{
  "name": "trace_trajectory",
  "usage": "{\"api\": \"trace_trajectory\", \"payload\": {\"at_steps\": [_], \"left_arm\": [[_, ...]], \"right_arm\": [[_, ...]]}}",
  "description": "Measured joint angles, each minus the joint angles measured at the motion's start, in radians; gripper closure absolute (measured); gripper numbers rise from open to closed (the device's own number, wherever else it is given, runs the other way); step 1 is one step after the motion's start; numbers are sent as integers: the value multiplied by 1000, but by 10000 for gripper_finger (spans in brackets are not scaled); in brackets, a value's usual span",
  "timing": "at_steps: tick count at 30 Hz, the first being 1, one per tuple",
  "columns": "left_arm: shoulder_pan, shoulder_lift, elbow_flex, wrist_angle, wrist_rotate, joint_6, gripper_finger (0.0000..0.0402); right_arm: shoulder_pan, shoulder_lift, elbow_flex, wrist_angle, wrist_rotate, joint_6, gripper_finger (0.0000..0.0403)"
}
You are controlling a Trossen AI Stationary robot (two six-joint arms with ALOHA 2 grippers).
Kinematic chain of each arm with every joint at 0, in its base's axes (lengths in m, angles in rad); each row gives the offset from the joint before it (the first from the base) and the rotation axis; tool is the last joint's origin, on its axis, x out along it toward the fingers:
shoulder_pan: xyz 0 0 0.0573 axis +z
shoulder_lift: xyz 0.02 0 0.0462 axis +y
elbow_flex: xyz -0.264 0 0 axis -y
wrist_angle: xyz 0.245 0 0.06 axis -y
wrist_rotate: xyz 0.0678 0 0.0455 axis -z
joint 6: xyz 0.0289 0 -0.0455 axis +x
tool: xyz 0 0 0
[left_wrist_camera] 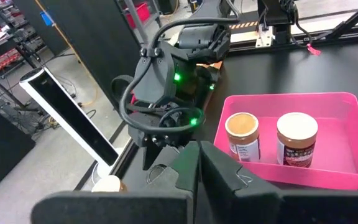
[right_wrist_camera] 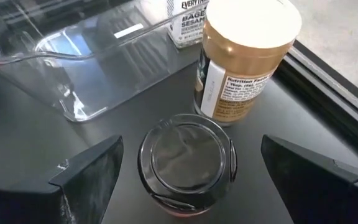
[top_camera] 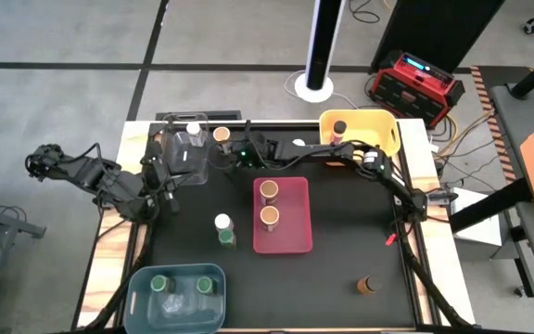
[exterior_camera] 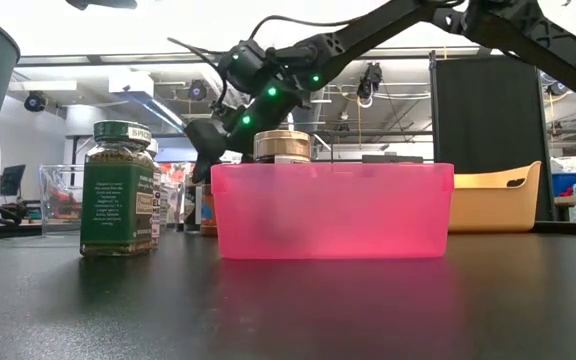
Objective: Sort spices by type
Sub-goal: Put the top orange seasoning bottle into the yellow bin
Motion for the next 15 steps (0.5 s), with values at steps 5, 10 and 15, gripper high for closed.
{"api": "trace_trajectory", "payload": {"at_steps": [5,10,15], "left_arm": [[0,0,0,0,0,0,402],[0,0,0,0,0,0,402],[0,0,0,0,0,0,402]], "right_arm": [[-2,0,0,1,1,0,35],[-2,0,0,2,1,1,63],[-3,0,0,1,1,1,110]]}}
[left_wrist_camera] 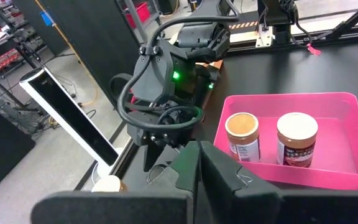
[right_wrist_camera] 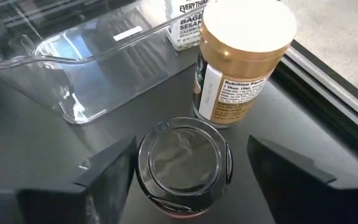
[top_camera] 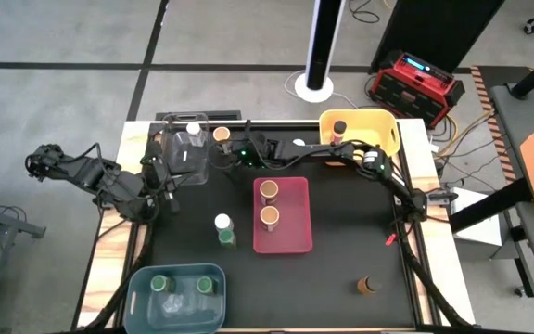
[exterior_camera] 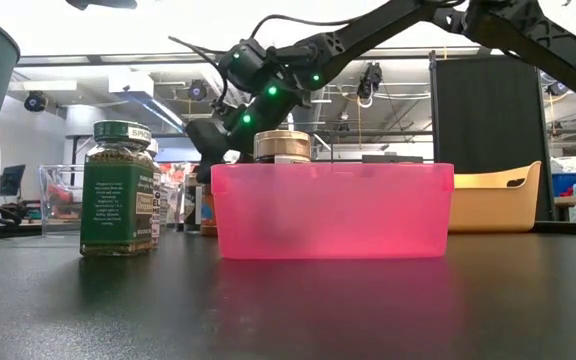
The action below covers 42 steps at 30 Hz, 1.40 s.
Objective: Sort spices by type
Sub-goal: Put the top orange seasoning bottle into the yellow bin
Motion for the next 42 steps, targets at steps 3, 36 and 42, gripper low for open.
{"api": "trace_trajectory", "payload": {"at_steps": [3,36,42], "left_arm": [[0,0,0,0,0,0,402],[0,7,-12,-3,0,-11,402],[0,10,-13,-5,0,-11,402]], "right_arm": [[0,0,0,0,-1,0,140],[0,-417,-96,-221,71,-85,205],[1,-668,-347,-224,200,-8,201]]}}
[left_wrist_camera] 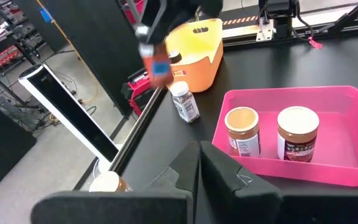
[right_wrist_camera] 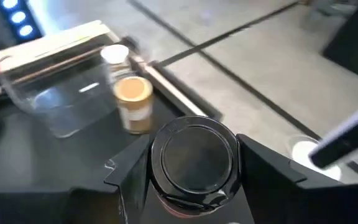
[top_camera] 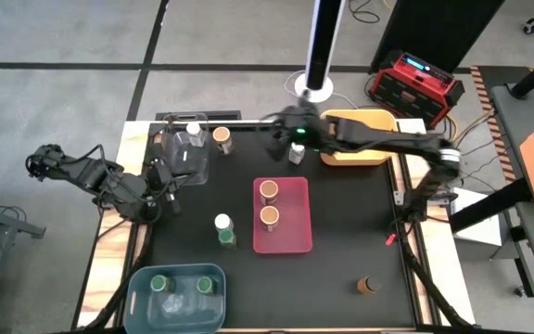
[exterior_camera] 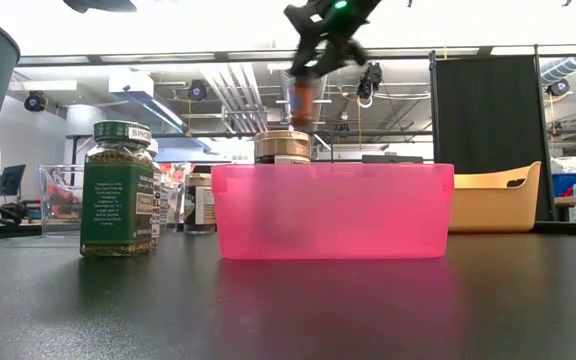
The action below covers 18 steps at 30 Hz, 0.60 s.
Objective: Sort spices by type
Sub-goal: Put the top orange seasoning bottle into the yellow bin
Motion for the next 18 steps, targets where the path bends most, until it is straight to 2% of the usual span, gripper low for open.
{"api": "trace_trajectory", "payload": {"at_steps": [6,10,14,18], "left_arm": [[0,0,0,0,0,0,402],[0,0,0,1,0,0,402],[0,2,0,1,0,0,402],[0,6,0,2,0,0,402]], "right_arm": [[0,-256,-250,-9,145,97,205],[-7,-421,-361,-34,284,178,205],[-23,-521,-434,-207,442,369,205],[-52,-562,-491,-376,521,586,205]]}}
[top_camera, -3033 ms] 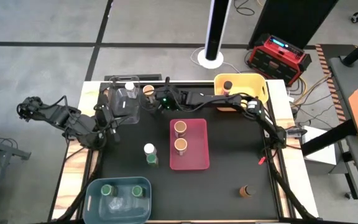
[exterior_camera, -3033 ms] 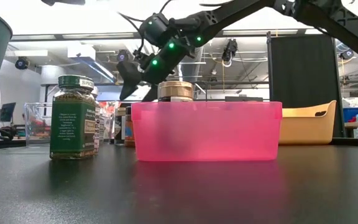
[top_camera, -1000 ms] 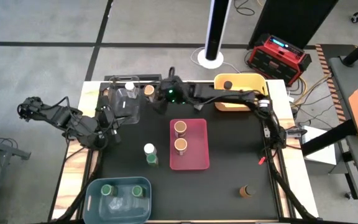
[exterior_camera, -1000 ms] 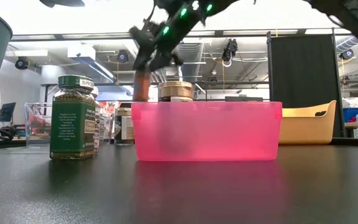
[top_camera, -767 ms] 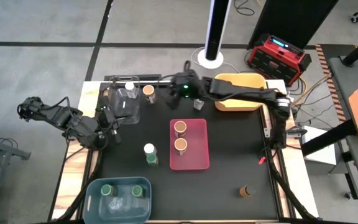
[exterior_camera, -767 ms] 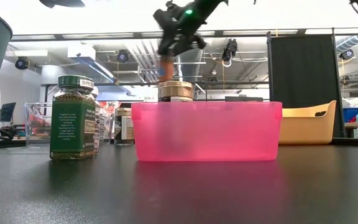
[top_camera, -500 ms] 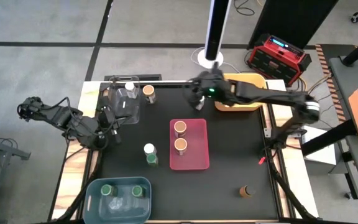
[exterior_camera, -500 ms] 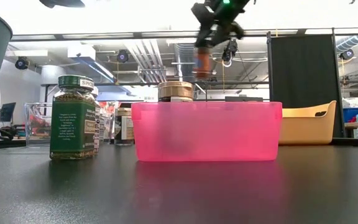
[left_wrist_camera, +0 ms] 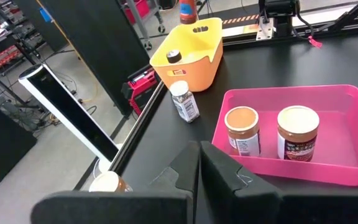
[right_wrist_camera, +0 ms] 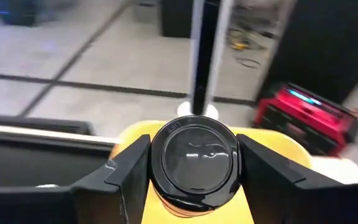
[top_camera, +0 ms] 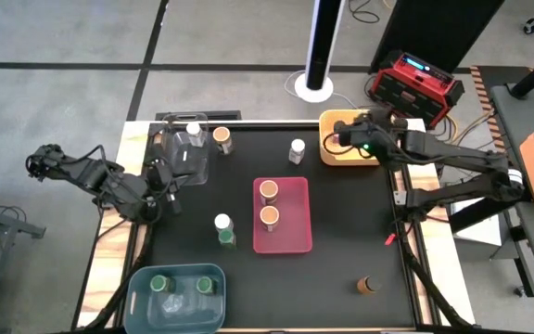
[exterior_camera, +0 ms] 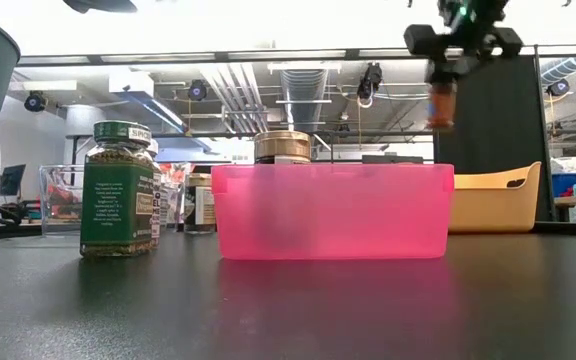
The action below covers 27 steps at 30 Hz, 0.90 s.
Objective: Sort spices by type
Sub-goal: Put the top orange seasoning bottle into the yellow bin
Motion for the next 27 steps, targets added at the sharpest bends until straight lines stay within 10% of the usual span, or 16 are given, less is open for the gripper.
{"api": "trace_trajectory", "payload": {"at_steps": [11,27], "left_arm": [[0,17,0,0,0,0,402],[0,51,0,0,0,20,402]], "right_arm": [[-131,40,-112,-35,-3,41,205],[-398,44,-175,294,-347,-405,205]]}}
